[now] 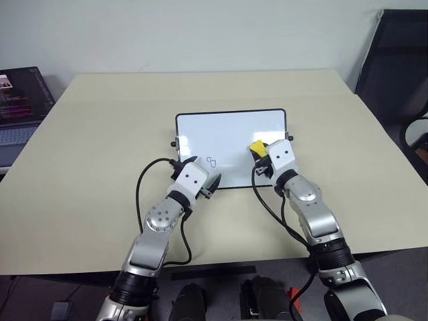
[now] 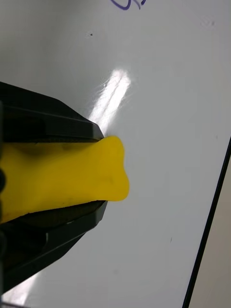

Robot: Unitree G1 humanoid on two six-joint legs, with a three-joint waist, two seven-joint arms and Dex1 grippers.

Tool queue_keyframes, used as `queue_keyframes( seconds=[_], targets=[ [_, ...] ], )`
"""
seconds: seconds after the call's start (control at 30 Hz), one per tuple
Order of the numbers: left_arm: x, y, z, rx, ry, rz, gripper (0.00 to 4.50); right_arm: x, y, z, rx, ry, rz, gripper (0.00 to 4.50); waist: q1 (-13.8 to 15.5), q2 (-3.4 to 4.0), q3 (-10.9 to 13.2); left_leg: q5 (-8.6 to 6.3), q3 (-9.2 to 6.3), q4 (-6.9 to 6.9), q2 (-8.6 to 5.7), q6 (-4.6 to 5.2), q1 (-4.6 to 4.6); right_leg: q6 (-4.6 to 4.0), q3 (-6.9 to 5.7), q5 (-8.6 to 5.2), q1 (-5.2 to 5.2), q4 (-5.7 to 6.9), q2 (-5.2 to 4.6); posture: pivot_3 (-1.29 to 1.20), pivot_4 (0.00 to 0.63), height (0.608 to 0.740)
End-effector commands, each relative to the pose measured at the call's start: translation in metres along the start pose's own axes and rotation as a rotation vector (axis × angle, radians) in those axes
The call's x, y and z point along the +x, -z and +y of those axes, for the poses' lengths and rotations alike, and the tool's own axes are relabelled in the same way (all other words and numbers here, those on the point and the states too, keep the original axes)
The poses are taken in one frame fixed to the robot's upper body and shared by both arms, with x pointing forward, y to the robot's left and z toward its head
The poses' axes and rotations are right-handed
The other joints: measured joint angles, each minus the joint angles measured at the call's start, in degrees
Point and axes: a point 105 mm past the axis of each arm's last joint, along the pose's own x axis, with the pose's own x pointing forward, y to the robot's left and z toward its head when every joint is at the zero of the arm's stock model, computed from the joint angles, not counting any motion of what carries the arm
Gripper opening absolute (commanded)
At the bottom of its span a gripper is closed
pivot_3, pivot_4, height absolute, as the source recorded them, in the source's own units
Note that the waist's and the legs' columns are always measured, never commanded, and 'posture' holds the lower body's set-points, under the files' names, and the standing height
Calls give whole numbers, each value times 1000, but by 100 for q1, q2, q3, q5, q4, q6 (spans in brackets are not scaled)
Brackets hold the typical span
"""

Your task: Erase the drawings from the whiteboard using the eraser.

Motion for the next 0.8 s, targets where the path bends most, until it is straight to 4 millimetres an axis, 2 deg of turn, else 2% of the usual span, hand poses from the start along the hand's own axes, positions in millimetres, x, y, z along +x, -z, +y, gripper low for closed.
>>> queue_keyframes(
  seconds=[0.03,0.43,0.53,0.73,0.8],
  targets=[
    [-7,-12,6,20,-65,-22,4500,-6,-18,-9,-9,14,-65,1280,-1,0,0,0,0,0,0,0,0,0,0,0,0,0,0,0,150,740],
    [-26,1,-5,-39,-74,43,4500,-7,-30,-9,-14,-9,-97,1280,-4,0,0,0,1,-1,0,0,1,-1,0,-1,0,-1,0,0,150,740],
    [-27,2,-6,-45,-73,46,4500,-6,-39,13,-24,-112,-154,1280,-6,0,0,0,1,-1,0,0,1,-1,-1,-1,0,-1,0,0,150,740],
    [-27,3,-5,-44,-70,51,4500,-2,-39,41,-75,-258,-199,1280,-6,0,0,0,0,-1,1,0,2,-1,-3,-1,0,-1,1,0,150,740],
    [-26,2,-5,-42,-67,46,4500,4,-45,53,-102,-311,-239,1280,-8,0,0,0,2,0,0,0,2,-1,-2,-1,1,-2,0,0,150,740]
  ],
)
